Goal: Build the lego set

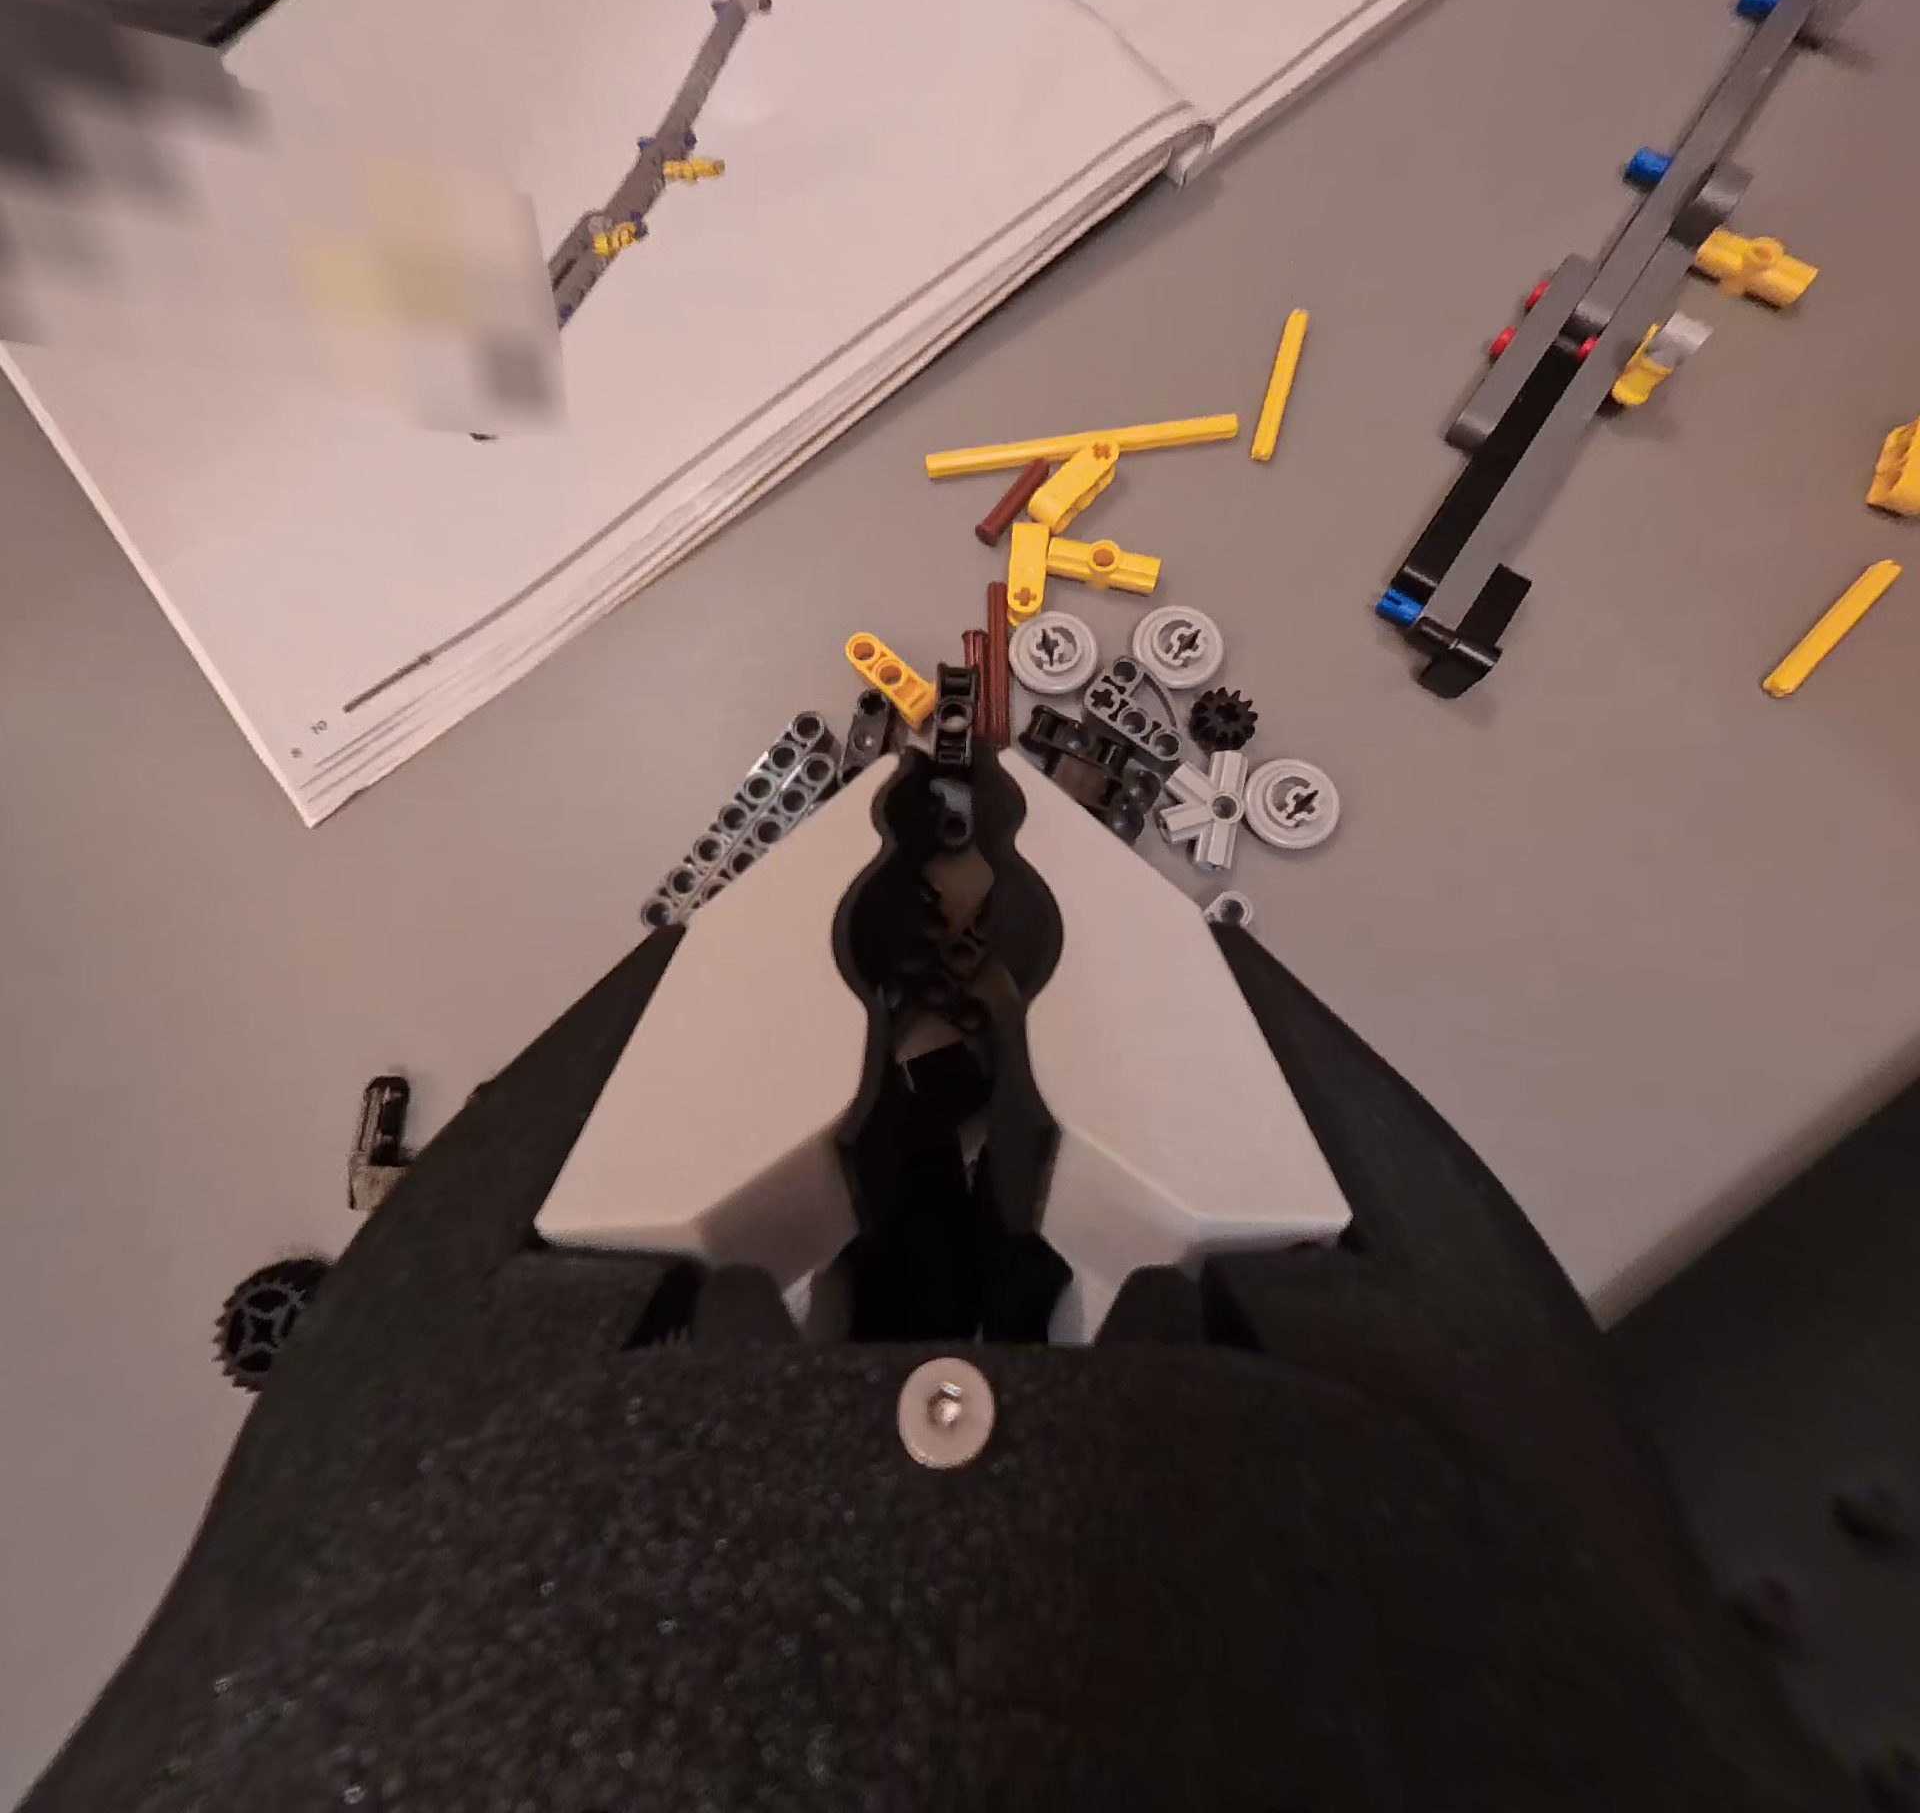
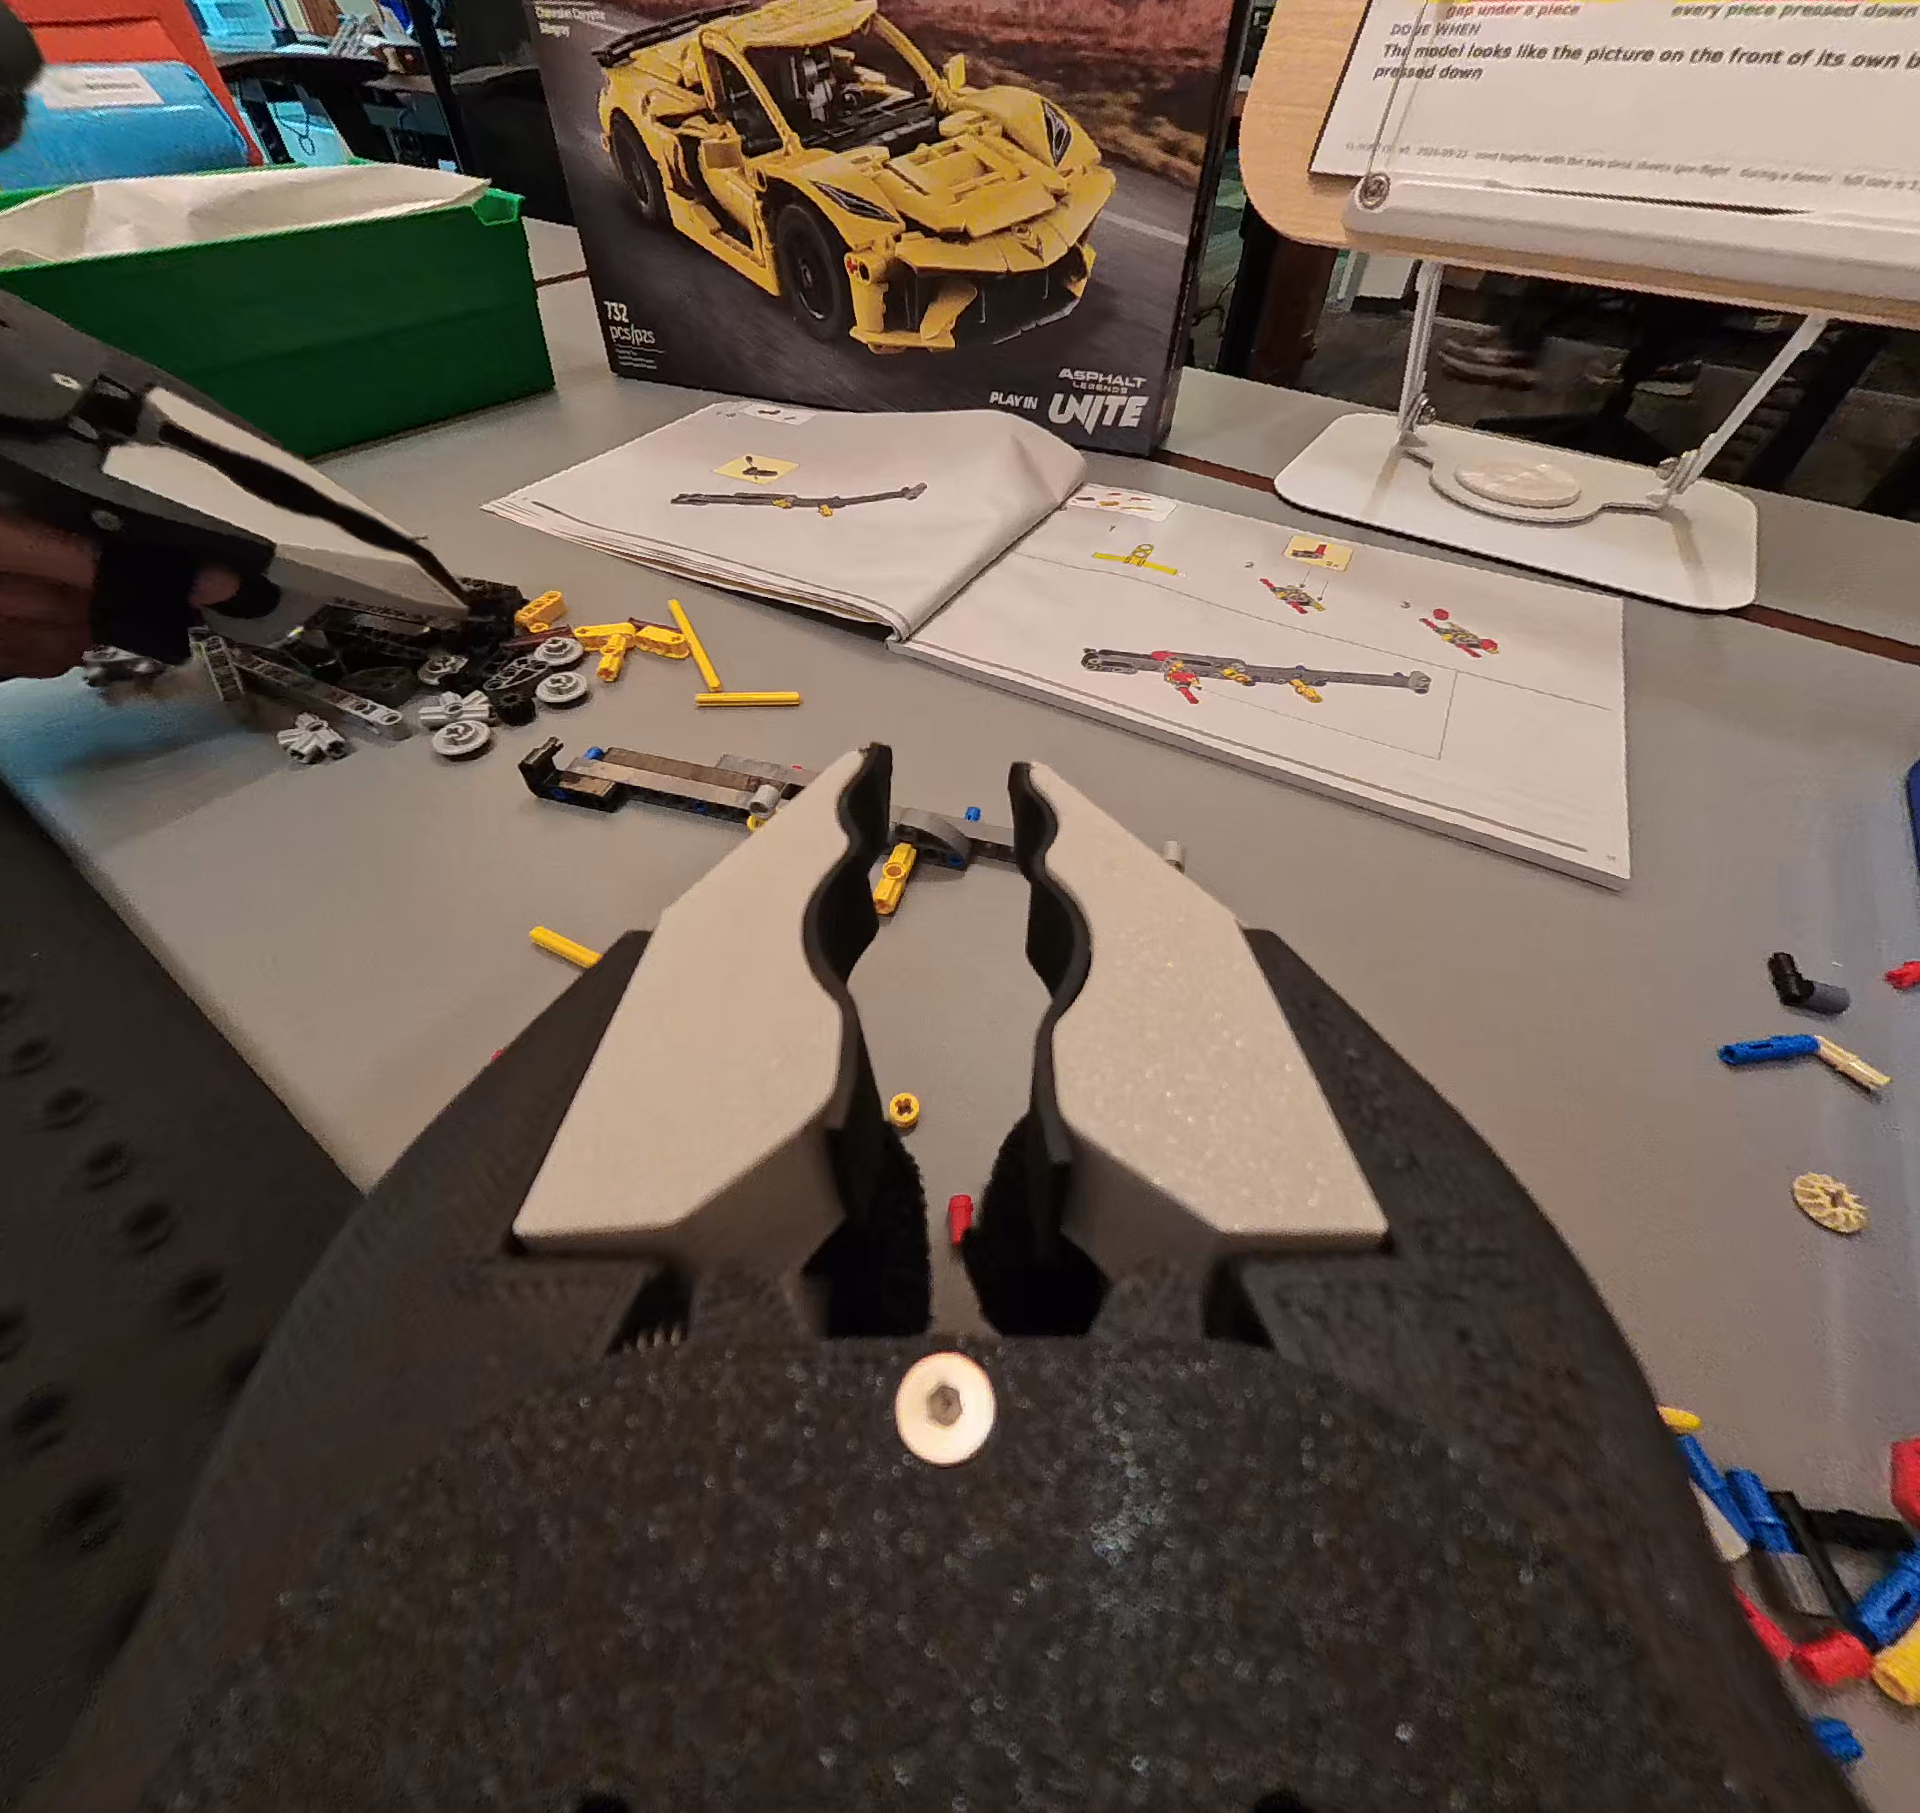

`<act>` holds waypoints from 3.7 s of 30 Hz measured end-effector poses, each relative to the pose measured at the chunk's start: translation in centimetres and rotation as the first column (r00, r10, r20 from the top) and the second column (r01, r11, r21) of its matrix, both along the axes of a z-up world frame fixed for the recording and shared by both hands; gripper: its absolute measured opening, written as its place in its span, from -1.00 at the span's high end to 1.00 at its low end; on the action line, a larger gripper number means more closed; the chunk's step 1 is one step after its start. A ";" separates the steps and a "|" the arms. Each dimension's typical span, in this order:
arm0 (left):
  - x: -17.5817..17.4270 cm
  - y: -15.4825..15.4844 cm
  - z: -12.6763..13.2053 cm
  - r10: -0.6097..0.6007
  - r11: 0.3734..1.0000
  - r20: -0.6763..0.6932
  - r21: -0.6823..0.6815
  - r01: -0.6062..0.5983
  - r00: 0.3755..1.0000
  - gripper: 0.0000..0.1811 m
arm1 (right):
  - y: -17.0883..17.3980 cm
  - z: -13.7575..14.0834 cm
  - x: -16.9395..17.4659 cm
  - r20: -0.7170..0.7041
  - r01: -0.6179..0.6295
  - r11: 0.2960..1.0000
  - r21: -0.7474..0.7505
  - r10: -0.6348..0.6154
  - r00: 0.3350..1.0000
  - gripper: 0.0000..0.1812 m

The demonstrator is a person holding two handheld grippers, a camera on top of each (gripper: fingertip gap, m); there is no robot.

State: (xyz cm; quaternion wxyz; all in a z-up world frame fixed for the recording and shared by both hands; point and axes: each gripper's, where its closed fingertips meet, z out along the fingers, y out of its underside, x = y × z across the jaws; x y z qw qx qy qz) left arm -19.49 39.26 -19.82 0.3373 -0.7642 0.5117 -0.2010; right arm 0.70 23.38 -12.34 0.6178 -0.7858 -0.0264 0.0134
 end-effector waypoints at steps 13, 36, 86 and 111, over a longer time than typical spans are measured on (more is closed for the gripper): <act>-1.0 1.8 5.2 -0.015 0.997 0.151 0.079 0.003 0.988 0.93 | 0.4 -0.3 0.2 -0.035 -0.011 1.000 -0.013 0.010 0.999 0.77; 0.5 -7.3 9.8 -0.141 0.933 0.490 -0.225 0.281 0.860 0.93 | 0.2 -0.3 -0.5 0.018 -0.025 1.000 -0.007 0.025 1.000 0.78; 0.1 2.8 -0.8 -0.330 0.940 -0.332 -0.025 0.341 0.884 0.92 | 0.6 -1.7 -1.3 0.116 -0.044 0.996 -0.083 0.054 0.992 0.80; 0.4 2.8 0.7 -0.292 0.956 -0.255 -0.081 0.281 0.922 0.96 | 0.7 -2.1 -1.7 0.215 -0.029 0.995 -0.090 0.048 0.975 0.86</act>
